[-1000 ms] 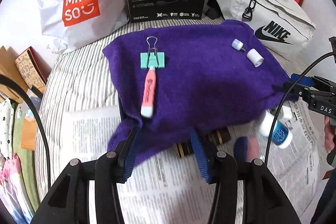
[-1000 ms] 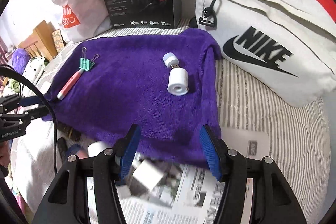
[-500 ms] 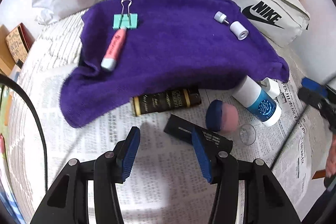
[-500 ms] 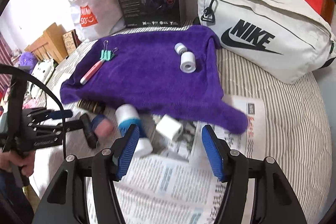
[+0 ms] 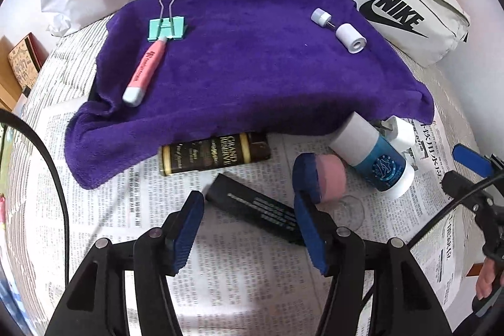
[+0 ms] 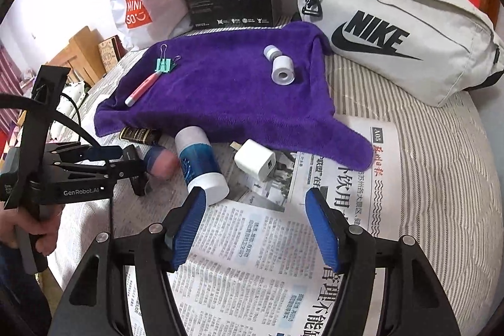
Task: Organize rigid objects
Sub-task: 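Lower the left tool onto the black marker and grasp it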
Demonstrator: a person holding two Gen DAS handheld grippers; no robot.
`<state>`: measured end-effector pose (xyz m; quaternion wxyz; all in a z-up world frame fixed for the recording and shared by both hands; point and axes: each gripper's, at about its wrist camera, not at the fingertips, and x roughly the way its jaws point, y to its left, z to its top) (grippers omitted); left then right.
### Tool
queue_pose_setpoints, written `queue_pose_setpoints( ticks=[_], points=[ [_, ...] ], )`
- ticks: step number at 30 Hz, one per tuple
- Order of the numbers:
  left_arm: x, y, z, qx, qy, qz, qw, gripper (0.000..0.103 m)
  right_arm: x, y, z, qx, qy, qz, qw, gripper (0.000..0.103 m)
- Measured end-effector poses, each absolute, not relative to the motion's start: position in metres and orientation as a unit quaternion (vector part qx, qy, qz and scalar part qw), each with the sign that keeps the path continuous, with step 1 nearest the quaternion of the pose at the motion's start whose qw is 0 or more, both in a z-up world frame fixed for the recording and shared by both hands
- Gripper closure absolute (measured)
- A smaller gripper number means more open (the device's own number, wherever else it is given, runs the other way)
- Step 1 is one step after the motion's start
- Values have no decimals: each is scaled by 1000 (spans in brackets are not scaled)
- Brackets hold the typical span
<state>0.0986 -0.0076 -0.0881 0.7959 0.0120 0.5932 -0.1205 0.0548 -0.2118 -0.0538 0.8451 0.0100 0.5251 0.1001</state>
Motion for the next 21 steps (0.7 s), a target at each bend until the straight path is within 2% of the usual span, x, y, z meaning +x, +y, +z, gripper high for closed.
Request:
queue_pose_setpoints(
  ticks=[11, 21],
  points=[
    [96, -10, -92, 41, 597, -113, 793, 38, 54, -209, -56, 2, 532, 103, 840, 38],
    [78, 25, -92, 56, 590, -102, 799, 36, 54, -219, -60, 8, 534, 88, 841, 38]
  ],
)
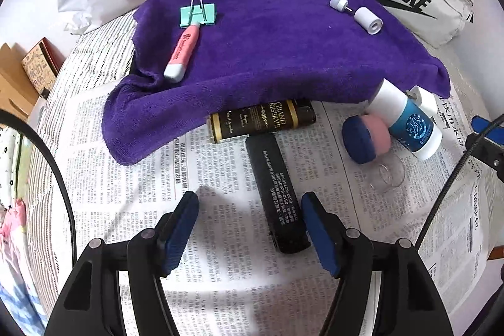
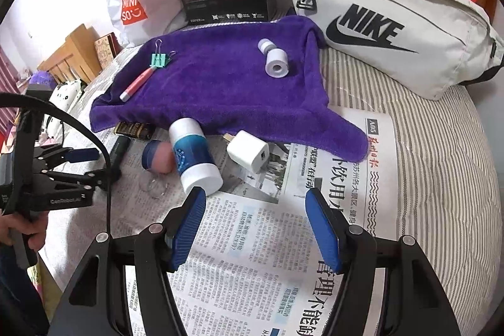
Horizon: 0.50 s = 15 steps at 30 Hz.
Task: Organize rigid objects
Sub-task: 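Lower the left tool onto the black marker and grasp it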
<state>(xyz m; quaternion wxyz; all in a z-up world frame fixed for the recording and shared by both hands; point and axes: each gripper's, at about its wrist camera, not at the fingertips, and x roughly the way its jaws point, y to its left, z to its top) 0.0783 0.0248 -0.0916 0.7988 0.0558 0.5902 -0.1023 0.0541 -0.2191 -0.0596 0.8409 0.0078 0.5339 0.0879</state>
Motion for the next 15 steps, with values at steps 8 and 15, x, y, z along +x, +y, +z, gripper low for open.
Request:
queue_pose_setpoints(
  ticks=[8, 15],
  points=[
    [81, 24, -90, 65, 566, -130, 812, 78, 54, -217, -63, 5, 539, 88, 837, 38],
    [78, 19, -90, 77, 564, -129, 812, 77, 54, -222, -70, 21, 544, 84, 835, 38]
  ],
)
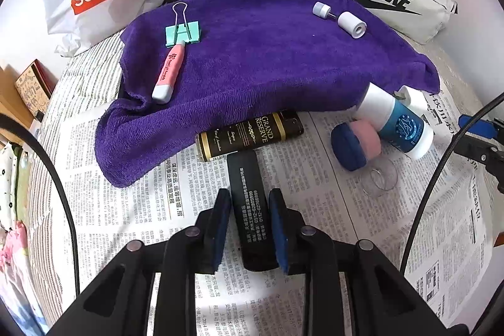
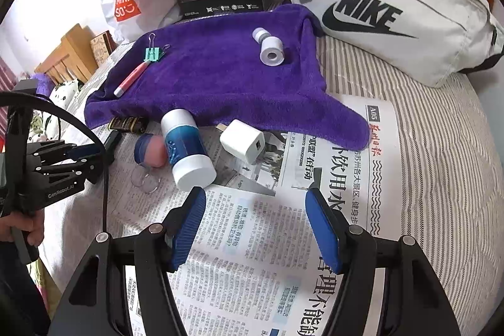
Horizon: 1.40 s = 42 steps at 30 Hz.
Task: Organize rigid objects
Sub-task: 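Hold the marker in the left tool while the right tool grasps the white charger plug, then carry the marker and the charger plug onto the purple towel with both tools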
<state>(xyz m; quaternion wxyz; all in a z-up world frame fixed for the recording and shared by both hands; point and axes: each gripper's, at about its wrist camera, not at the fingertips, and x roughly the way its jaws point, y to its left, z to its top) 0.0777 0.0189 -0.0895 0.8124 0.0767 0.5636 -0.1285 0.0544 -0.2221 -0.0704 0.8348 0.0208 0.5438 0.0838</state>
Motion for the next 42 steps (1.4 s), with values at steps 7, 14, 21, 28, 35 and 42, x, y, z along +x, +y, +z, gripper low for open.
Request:
queue_pose_setpoints(
  ticks=[7, 14, 21, 28, 35, 42],
  points=[
    [78, 20, -91, 74, 555, -144, 816, 80, 72, -220, -76, 25, 533, 91, 841, 38],
    [78, 23, -91, 73, 555, -154, 814, 80, 98, -208, -95, -26, 536, 100, 838, 39],
    [76, 25, -90, 72, 553, -160, 814, 80, 111, -197, -107, -52, 528, 119, 839, 52],
    [75, 32, -88, 67, 554, -163, 814, 80, 104, -195, -102, -53, 526, 126, 840, 67],
    [73, 36, -89, 58, 548, -159, 819, 80, 94, -196, -104, -62, 527, 106, 841, 67],
    [72, 46, -89, 38, 548, -166, 819, 81, 88, -202, -98, -50, 530, 104, 840, 67]
  ],
)
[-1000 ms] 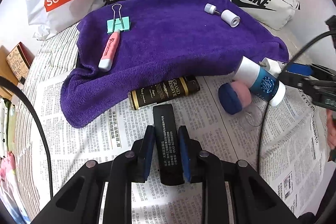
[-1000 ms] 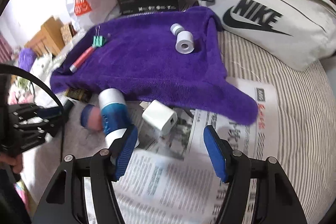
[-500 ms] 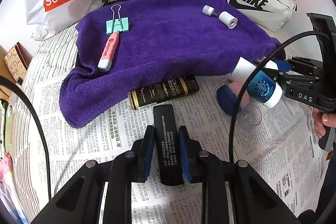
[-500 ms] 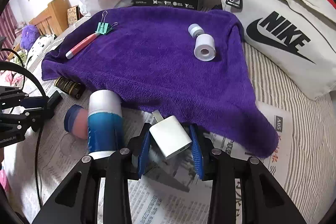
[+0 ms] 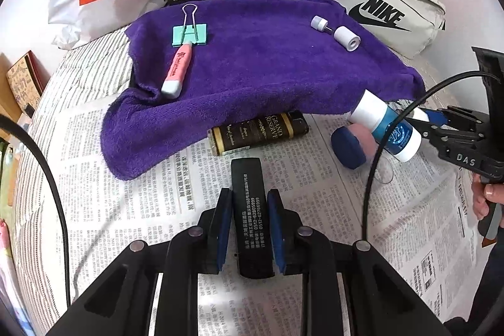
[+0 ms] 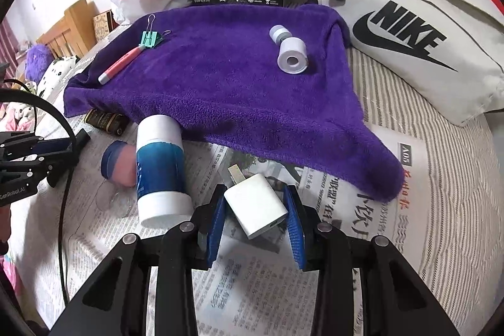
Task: Organize rigid objects
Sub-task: 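Carry the marker and the charger plug onto the purple towel with both tools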
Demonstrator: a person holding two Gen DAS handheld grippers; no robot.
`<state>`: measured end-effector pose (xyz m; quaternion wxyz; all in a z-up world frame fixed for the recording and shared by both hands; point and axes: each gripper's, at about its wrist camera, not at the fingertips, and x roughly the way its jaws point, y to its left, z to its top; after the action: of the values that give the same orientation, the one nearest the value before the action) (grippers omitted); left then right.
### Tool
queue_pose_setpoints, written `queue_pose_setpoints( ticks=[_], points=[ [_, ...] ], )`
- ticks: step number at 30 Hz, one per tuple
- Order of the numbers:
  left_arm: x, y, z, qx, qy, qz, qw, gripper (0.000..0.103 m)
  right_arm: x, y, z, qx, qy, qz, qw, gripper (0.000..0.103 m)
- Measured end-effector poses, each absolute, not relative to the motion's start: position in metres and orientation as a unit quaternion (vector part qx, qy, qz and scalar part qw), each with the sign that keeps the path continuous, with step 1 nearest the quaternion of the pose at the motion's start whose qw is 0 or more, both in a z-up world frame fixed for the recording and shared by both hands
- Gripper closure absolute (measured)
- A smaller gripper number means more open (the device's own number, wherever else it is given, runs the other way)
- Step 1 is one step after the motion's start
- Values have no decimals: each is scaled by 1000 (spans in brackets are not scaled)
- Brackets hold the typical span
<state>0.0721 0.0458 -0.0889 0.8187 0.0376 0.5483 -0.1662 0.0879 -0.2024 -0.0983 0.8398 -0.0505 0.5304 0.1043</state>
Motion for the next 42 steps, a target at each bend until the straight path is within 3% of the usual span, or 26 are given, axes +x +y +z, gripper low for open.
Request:
queue_pose_setpoints(
  ticks=[15, 26, 42],
  points=[
    [70, 58, -70, 21, 540, -165, 825, 82, 79, -210, -76, -34, 518, 106, 848, 67],
    [66, 56, -87, 61, 560, -136, 815, 81, 78, -204, -86, -32, 530, 114, 840, 67],
    [67, 68, -75, 26, 547, -154, 823, 82, 82, -203, -76, -36, 520, 119, 845, 67]
  ],
)
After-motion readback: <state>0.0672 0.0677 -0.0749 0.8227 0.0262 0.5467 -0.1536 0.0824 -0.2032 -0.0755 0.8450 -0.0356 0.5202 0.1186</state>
